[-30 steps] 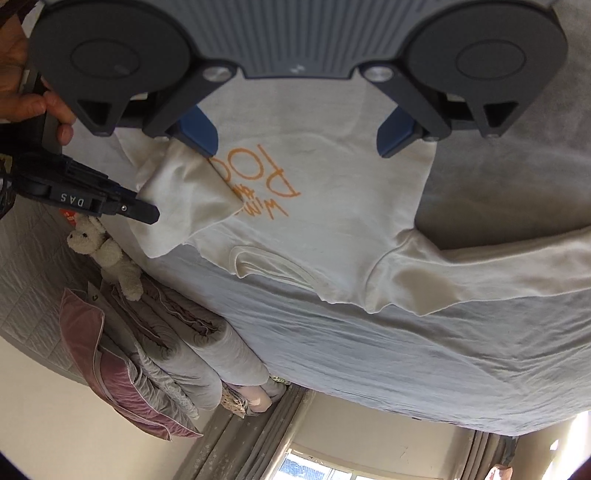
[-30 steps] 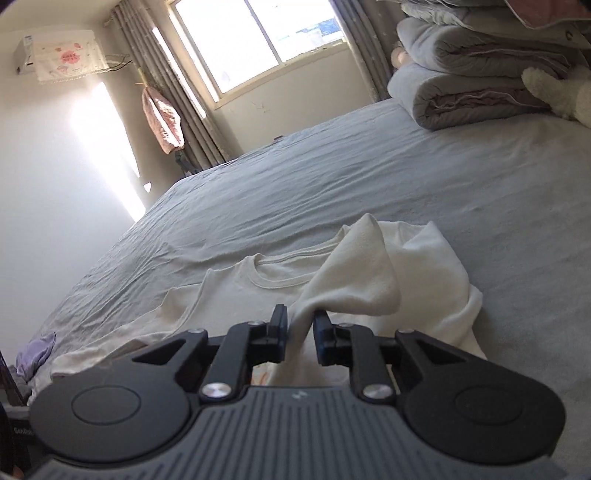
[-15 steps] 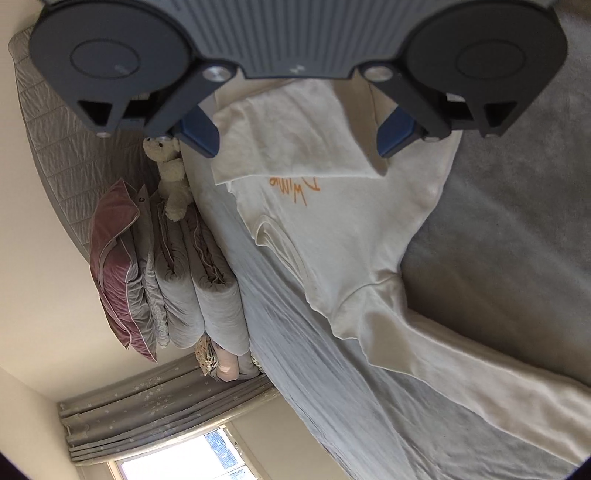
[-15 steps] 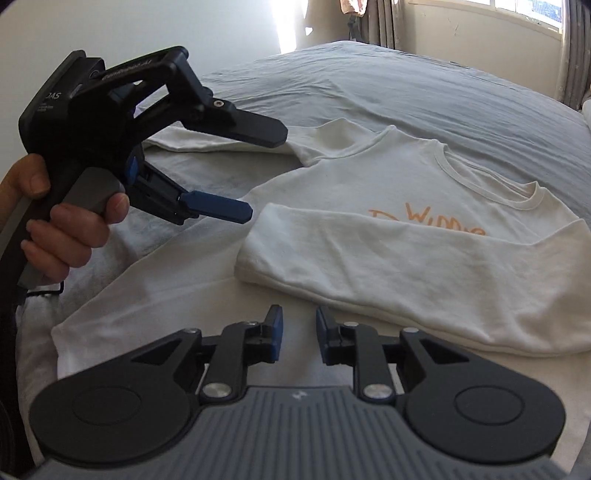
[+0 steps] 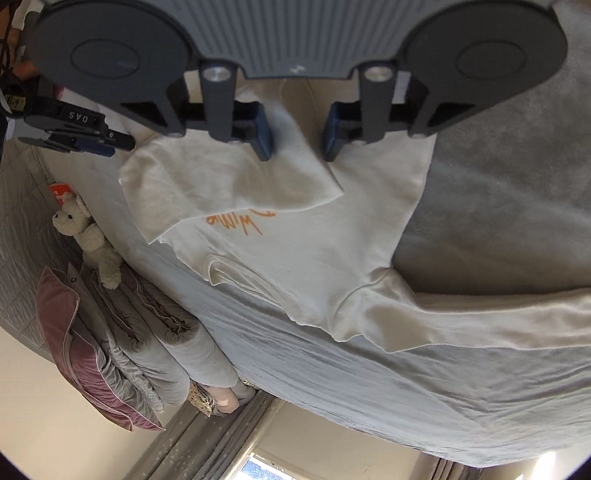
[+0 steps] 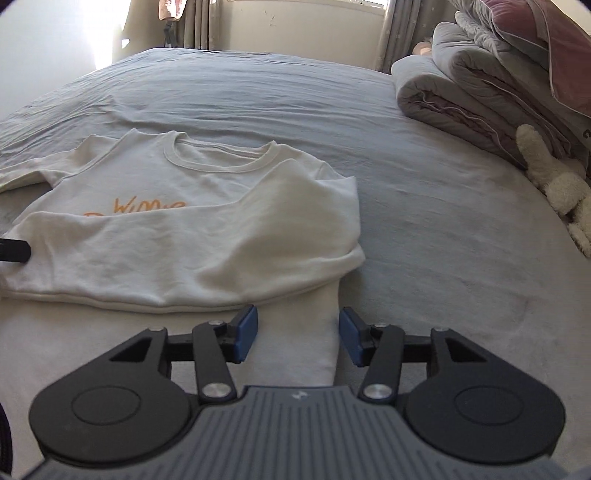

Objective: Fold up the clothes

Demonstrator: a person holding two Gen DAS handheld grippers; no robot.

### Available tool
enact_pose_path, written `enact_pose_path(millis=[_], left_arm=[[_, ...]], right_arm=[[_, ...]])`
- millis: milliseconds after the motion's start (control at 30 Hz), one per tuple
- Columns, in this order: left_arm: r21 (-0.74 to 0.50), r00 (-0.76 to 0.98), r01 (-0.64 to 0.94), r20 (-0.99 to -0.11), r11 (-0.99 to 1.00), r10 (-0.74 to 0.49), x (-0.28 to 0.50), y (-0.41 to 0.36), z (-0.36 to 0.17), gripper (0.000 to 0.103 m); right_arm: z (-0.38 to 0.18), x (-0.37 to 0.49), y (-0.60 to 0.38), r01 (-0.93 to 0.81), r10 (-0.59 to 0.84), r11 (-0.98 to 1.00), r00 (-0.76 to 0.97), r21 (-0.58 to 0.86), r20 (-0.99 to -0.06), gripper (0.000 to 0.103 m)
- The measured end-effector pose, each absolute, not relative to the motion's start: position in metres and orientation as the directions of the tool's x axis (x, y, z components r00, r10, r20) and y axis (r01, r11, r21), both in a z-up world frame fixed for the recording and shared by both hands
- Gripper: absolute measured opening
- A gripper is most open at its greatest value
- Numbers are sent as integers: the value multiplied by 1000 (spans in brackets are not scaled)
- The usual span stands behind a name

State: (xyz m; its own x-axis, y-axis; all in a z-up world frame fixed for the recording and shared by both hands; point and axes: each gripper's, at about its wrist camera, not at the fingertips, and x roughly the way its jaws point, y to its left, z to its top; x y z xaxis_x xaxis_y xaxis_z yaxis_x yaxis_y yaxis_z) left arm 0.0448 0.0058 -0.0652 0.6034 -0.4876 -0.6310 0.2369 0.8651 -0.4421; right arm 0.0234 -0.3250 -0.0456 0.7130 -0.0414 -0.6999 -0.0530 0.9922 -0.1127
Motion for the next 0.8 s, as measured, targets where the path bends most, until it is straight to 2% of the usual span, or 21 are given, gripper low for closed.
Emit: enact_pose_path(millis=[67,300,467,533,667,800], left_arm=[[-458,616,226,-617,860,-490,40,8,-62,7],[-521,701,250,-484,816,-524,3,17,-16,6],[-453,749,199,-501,869,-433,-11,19,-12,6],[-401,763,184,-517,897,-388,-14,16,-15,6],[-339,756,170,-557,925,-343,-22,12,-23,6],[-243,703,158,-653,957,-281,-26,0,-40,5]], right_arm=[[-50,24,-328,-52,-50,990,729,-128,-682,57],[-57,31,-326,-63,-96,970,786,-233,-610,57],[-62,41,-321,-30,-167,942,824,-335,-542,57],[-66,43,-317,-2,-217,916,839,-400,-500,47],[-68,43,-319,-9,-217,909,844,-416,-491,14],[-68,46,-324,-10,-231,908,822,-418,-521,11]])
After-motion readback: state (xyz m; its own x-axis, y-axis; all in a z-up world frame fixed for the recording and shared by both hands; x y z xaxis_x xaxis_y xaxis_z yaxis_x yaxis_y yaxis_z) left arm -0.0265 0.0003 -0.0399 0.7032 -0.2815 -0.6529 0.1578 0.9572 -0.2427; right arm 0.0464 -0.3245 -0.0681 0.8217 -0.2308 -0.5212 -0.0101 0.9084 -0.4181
